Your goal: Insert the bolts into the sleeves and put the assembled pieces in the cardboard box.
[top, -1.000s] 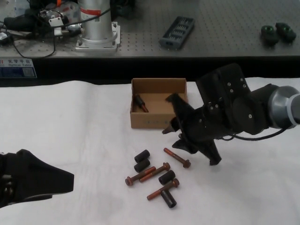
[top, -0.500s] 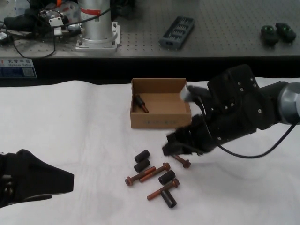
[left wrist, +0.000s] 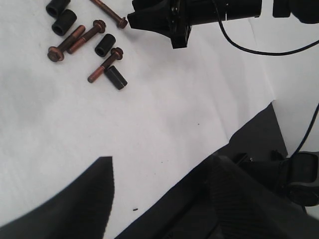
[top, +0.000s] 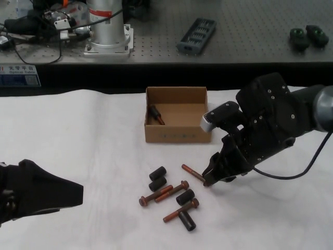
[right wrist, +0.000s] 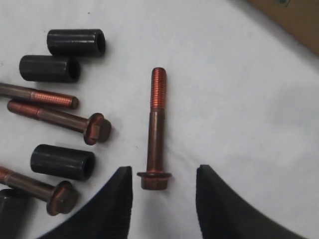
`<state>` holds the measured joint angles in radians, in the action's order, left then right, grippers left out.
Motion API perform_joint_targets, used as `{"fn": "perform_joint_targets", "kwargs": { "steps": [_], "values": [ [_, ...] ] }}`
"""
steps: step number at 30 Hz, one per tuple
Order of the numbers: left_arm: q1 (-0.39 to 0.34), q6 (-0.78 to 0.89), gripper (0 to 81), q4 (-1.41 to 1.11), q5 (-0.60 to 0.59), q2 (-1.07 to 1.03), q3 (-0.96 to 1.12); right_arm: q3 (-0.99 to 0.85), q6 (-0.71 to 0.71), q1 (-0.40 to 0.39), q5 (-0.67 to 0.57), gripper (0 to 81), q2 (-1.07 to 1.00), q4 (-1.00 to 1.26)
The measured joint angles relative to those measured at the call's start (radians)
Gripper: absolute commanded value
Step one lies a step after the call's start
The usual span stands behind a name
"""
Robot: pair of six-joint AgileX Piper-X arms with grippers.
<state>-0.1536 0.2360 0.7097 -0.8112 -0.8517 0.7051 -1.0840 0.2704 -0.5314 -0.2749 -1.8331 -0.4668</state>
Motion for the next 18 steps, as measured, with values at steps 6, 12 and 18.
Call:
{"fn": "perform_joint_targets", "kwargs": {
  "steps": [6, 12, 18],
  "values": [
    [0.0, 0.0, 42.2, -0.003, 0.0, 0.0, 0.0, -0.004, 0.017, -0.017, 0.002, 31.3, -0.002, 0.004],
    [0.0, 0.0, 42.2, -0.003, 0.0, 0.0, 0.0, -0.016, 0.045, -0.045, 0.016, 31.3, -0.036, 0.007],
    [0.0, 0.0, 42.2, -0.003, 0.0, 0.0, 0.0, -0.055, 0.057, -0.051, 0.041, 31.3, -0.067, 0.005]
  ]
}}
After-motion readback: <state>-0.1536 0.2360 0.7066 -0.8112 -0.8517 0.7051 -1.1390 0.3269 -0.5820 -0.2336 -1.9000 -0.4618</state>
